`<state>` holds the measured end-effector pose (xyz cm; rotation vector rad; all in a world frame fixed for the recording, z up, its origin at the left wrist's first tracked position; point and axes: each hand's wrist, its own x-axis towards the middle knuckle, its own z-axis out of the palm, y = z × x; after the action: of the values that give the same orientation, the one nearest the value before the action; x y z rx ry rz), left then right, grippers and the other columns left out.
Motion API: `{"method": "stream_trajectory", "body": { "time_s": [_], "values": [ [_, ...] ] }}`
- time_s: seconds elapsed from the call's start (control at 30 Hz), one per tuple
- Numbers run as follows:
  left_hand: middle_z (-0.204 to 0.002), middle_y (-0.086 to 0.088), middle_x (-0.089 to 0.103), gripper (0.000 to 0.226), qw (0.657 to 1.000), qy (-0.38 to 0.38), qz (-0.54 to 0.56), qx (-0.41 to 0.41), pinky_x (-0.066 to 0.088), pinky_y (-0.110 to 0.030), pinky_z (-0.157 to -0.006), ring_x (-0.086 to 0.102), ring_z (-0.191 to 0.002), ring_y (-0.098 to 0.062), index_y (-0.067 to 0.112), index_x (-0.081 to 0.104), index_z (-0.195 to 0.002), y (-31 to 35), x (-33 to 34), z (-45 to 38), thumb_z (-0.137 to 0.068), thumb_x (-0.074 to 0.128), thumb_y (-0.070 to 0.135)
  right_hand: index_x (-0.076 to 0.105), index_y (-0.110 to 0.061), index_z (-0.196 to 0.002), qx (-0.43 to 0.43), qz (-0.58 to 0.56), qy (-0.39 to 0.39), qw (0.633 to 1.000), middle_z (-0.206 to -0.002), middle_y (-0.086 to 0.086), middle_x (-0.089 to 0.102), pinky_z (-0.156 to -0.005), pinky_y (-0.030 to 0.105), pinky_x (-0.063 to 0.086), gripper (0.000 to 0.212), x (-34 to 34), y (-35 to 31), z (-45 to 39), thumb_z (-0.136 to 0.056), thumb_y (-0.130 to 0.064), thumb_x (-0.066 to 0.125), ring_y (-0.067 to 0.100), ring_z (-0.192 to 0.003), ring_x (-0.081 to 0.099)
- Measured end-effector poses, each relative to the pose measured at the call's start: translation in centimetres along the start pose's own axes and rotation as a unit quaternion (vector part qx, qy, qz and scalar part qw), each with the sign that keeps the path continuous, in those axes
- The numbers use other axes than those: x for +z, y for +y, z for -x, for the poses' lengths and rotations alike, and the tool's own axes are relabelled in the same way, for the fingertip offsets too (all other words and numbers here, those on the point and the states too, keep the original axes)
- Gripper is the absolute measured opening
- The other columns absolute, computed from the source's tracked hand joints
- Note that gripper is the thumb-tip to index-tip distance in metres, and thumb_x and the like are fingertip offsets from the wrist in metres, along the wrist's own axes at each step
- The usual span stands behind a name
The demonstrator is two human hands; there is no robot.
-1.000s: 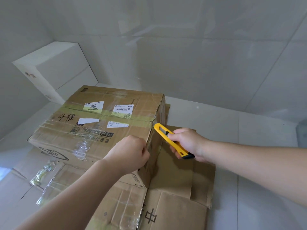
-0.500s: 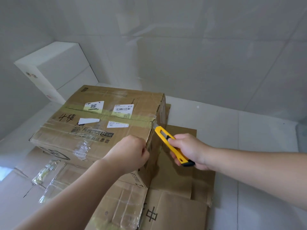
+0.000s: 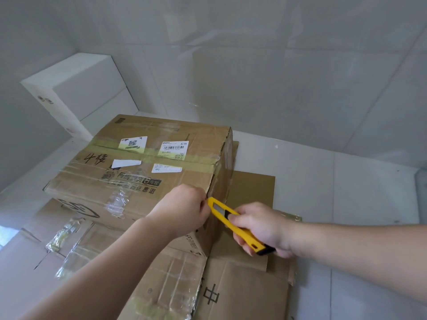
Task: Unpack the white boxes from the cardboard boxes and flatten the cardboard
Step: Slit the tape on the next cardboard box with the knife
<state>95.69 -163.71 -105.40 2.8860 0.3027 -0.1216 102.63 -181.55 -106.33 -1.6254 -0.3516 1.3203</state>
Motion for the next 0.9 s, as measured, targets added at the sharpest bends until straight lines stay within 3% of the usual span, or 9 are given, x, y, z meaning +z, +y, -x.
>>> {"method": "stream_trajectory", "body": {
  "time_s": [0.23,0.43,0.53,0.67,0.8,0.87,0.9],
  "values": [
    [-0.054,0.000,0.041,0.034,0.997,-0.050,0.055,-0.020,0.032,-0.025,-0.048,0.036,-0.051,-0.018,0.014,0.038,-0.055,-0.4,-0.7,0.1,-0.088,0.046,0.018,0.052,-0.004,-0.090,0.042,-0.012,-0.053,0.998,-0.058,0.009,0.053,-0.042,0.021,0.039,0.019,0.1,0.9,1.9,-0.100,-0.019,0.046,0.018,-0.039,0.047],
    [-0.055,-0.006,0.039,0.042,0.990,0.002,0.127,-0.068,0.034,-0.030,-0.050,0.034,-0.051,-0.020,0.010,0.032,-0.057,-1.8,-1.2,0.5,-0.095,0.044,0.025,0.053,0.000,-0.094,0.063,-0.010,-0.085,0.994,-0.061,0.011,0.053,-0.043,0.022,0.040,0.020,-0.9,0.8,2.7,-0.099,-0.019,0.047,0.018,-0.041,0.047],
    [-0.053,-0.005,0.040,0.042,0.992,0.035,0.085,-0.084,0.032,-0.028,-0.048,0.034,-0.048,-0.019,0.011,0.034,-0.056,-2.5,-1.6,0.5,-0.093,0.045,0.026,0.057,0.000,-0.091,0.055,0.021,-0.055,0.997,-0.060,0.013,0.053,-0.042,0.021,0.037,0.021,-3.0,0.7,3.2,-0.097,-0.018,0.048,0.019,-0.039,0.046],
    [-0.052,-0.003,0.046,0.039,0.985,0.071,0.032,-0.157,0.030,-0.024,-0.046,0.041,-0.048,-0.020,0.012,0.040,-0.058,-4.6,-2.0,0.3,-0.093,0.047,0.028,0.056,0.001,-0.090,0.010,0.037,0.060,0.997,-0.059,0.012,0.054,-0.045,0.024,0.038,0.019,-5.3,0.9,3.1,-0.097,-0.017,0.050,0.023,-0.043,0.047],
    [-0.065,0.000,0.058,0.028,0.972,0.079,-0.037,-0.216,0.042,-0.025,-0.051,0.054,-0.061,-0.018,0.018,0.053,-0.070,-7.4,-2.1,1.2,-0.093,0.046,0.034,0.058,-0.002,-0.092,-0.073,0.088,0.100,0.988,-0.079,0.009,0.069,-0.060,0.033,0.055,0.016,-4.2,-0.2,1.1,-0.095,-0.018,0.054,0.028,-0.070,0.069],
    [-0.078,0.001,0.061,0.022,0.963,0.101,-0.029,-0.249,0.048,-0.028,-0.059,0.056,-0.070,-0.019,0.019,0.057,-0.078,-9.5,-2.5,2.0,-0.092,0.047,0.033,0.060,-0.001,-0.098,-0.107,0.110,0.123,0.980,-0.089,0.014,0.068,-0.074,0.041,0.057,0.023,-2.9,-1.3,-0.1,-0.095,-0.024,0.055,0.030,-0.080,0.067],
    [-0.087,0.000,0.061,0.018,0.957,0.116,-0.019,-0.266,0.049,-0.030,-0.063,0.056,-0.076,-0.020,0.019,0.058,-0.084,-10.8,-2.7,2.5,-0.092,0.047,0.032,0.058,0.002,-0.098,-0.120,0.126,0.134,0.976,-0.082,0.017,0.062,-0.071,0.041,0.054,0.030,-2.1,-2.0,-0.8,-0.095,-0.027,0.055,0.033,-0.074,0.060]
  ]
}}
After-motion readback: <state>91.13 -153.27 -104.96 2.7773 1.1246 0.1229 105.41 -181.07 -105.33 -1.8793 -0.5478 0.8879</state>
